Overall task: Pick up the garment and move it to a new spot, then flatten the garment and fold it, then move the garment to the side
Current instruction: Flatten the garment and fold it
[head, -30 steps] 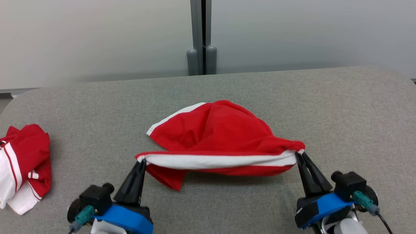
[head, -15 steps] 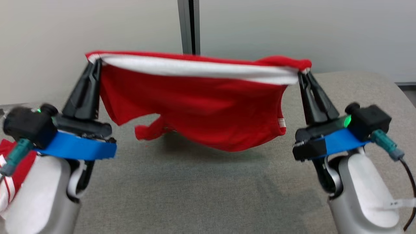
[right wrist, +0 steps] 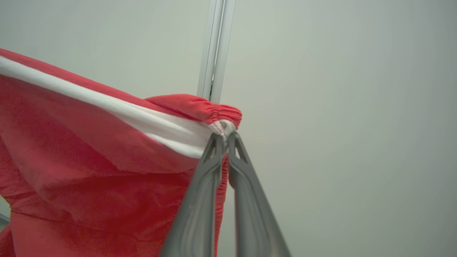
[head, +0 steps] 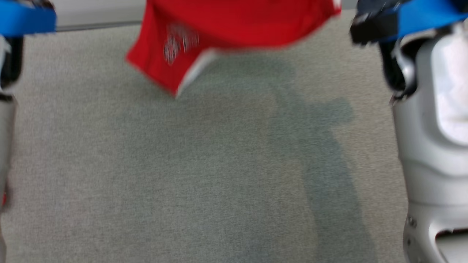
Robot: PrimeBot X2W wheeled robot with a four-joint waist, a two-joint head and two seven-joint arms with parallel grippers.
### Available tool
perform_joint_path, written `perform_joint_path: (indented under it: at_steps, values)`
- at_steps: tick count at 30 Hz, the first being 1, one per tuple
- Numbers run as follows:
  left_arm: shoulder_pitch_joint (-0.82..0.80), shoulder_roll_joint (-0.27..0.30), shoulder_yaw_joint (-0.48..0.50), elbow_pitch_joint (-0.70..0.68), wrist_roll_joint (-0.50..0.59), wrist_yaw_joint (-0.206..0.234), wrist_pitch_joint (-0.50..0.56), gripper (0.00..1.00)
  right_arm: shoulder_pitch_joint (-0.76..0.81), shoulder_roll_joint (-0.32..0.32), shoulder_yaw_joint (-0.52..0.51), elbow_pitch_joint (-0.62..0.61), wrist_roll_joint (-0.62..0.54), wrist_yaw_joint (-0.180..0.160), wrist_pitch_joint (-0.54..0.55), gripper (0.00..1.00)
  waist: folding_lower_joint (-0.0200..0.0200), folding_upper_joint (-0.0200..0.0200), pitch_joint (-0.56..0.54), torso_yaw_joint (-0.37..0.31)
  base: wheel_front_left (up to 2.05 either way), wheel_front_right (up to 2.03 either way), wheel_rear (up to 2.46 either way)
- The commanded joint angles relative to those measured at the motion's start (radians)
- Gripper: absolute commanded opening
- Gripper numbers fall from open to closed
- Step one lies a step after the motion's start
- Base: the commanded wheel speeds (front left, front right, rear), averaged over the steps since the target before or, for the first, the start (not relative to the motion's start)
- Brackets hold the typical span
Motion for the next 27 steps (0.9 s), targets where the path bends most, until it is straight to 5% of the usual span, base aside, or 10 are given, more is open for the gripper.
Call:
perform_joint_path:
  at_steps: [1, 9, 15, 27]
  values:
    - [-0.025, -0.001, 0.014, 0.008, -0.001, -0.001, -0.003, 0.0, -0.034, -0.006, -0.017, 0.03, -0.004, -0.001, -0.018, 0.0, -0.0005, -0.0004, 0.047, 0.04, 0.0, 0.0, 0.0]
    - [0.076, -0.042, 0.0, 0.039, -0.035, 0.0, -0.003, 0.0, -0.004, -0.007, -0.041, 0.208, 0.008, -0.001, -0.085, 0.0, -0.0005, -0.0004, 0.068, 0.055, 0.0, 0.0, 0.0]
    - [0.369, -0.125, 0.017, 0.129, -0.074, 0.001, -0.004, 0.0, 0.232, -0.009, -0.028, 0.317, 0.063, -0.002, -0.101, 0.0, -0.0005, -0.0004, 0.021, 0.052, 0.0, 0.0, 0.0]
    - [0.81, -0.233, 0.061, 0.257, -0.051, 0.002, -0.004, 0.0, 0.749, -0.014, -0.037, 0.304, 0.188, -0.004, -0.102, 0.0, -0.0005, -0.0004, -0.157, 0.046, 0.0, 0.0, 0.0]
